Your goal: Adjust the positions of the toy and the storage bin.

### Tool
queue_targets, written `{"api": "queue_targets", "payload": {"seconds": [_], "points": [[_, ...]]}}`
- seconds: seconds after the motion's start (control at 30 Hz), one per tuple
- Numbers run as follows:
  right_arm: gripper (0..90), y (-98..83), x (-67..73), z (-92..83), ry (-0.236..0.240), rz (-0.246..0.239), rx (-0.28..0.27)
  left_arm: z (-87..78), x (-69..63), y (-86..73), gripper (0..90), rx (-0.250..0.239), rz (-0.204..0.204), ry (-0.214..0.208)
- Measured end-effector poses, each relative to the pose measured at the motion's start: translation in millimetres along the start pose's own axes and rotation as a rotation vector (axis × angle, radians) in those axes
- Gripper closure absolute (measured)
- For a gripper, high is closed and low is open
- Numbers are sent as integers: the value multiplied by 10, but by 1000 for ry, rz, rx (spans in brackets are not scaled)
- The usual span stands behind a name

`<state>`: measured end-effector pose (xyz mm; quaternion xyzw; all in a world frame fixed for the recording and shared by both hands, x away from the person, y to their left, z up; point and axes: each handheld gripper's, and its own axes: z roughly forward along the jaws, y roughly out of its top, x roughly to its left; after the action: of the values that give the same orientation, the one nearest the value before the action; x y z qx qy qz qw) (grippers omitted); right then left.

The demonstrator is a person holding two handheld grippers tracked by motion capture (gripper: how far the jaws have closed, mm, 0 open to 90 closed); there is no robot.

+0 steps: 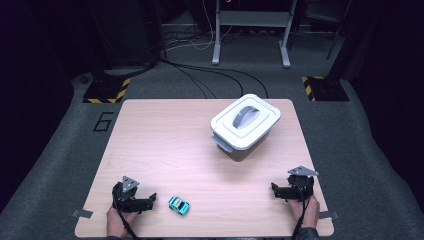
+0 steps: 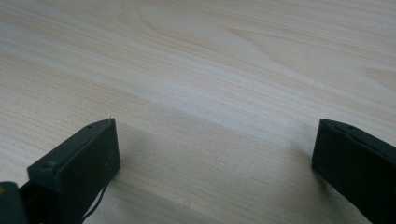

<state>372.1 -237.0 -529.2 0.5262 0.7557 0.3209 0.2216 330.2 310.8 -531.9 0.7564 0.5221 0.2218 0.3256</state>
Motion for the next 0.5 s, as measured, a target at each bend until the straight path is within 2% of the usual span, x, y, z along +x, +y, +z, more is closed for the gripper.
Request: {"api": "queue_targets", "payload": {"seconds": [0.5], "points": [[4, 0, -4, 0, -2, -7, 0, 1, -2, 2, 15, 1, -3, 3]]}}
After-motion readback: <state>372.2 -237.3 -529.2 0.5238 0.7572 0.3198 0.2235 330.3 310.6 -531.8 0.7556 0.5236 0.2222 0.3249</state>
